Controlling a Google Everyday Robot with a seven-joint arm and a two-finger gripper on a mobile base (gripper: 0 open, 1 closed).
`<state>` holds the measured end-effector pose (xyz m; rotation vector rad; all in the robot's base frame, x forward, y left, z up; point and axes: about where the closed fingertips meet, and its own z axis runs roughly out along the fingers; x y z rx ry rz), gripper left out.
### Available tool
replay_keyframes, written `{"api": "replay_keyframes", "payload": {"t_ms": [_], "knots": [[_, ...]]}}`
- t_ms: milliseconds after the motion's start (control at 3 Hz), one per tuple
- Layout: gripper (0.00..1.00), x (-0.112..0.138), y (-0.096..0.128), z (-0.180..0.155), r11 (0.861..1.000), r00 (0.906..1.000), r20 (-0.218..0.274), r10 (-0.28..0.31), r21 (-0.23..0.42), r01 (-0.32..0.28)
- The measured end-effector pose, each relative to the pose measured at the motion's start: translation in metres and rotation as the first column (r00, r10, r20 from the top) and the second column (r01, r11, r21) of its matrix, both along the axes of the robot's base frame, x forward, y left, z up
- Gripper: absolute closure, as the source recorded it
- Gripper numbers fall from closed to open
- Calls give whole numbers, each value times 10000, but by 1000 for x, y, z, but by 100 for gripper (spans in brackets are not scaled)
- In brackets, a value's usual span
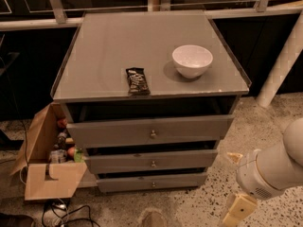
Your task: Open bottom drawer
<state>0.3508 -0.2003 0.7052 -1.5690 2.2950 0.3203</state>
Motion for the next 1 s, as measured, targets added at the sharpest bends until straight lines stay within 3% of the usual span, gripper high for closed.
{"api": "replay_keyframes", "payload": {"t_ms": [333, 1000], "knots": [[0, 0, 0, 0, 10000, 10000, -3, 0, 0, 0], [0, -17, -2, -77, 9999, 9949, -995, -164, 24, 167]]}}
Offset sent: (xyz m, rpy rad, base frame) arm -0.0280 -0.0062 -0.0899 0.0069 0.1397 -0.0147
